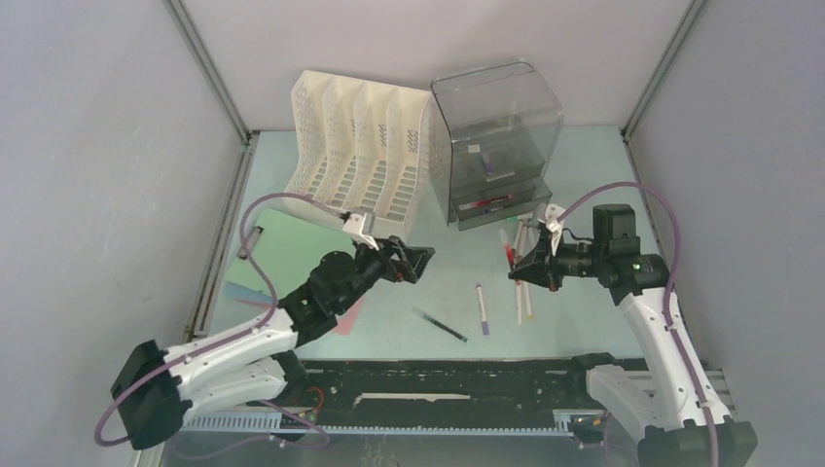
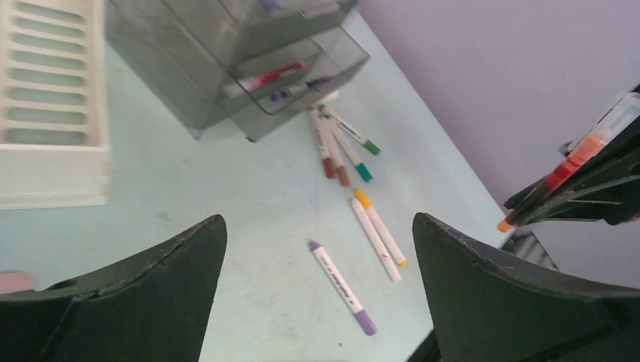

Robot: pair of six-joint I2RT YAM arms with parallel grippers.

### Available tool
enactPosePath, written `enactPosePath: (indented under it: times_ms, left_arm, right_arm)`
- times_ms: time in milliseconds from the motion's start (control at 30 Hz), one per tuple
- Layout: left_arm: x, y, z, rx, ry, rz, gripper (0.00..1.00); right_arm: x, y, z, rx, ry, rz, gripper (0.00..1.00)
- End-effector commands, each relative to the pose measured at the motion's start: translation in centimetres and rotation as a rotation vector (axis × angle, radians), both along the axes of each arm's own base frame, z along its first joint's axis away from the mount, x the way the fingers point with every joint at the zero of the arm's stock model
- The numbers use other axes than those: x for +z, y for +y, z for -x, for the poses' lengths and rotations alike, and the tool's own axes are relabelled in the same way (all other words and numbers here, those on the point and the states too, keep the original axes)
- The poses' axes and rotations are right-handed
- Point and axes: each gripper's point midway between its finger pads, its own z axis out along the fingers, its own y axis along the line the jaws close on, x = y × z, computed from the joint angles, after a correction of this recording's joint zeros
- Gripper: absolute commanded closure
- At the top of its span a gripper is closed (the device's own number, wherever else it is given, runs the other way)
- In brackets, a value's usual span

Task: Organize the desk
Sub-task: Place the stationery in the drawer.

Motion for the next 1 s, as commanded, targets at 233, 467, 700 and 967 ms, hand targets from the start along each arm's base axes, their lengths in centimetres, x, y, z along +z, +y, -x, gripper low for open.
enactPosePath:
  times_ms: [233, 467, 700, 967]
  left_arm:
    - [-2.1, 7.4, 1.1, 0.179, -0.053, -0.148, 0.00]
    - [-3.4, 6.8, 2.9, 0.079, -0.045, -0.122, 0.00]
    - [-4.0, 6.5, 2.9, 0.078, -0.060, -0.072, 0.00]
    - [-4.5, 5.6, 2.3, 0.070, -0.050, -0.089, 0.00]
  right_arm:
    - [1.2, -2.7, -2.8, -0.120, -0.178, 0.122, 1.00]
    - [0.9, -4.4, -5.2, -0.151, -0.280, 0.316, 1.00]
    - [0.4, -5.5, -9.7, -0.168, -0.465, 0.645, 0.99]
    - [1.1, -5.0, -15.5, -0.186, -0.634, 0.797, 0.99]
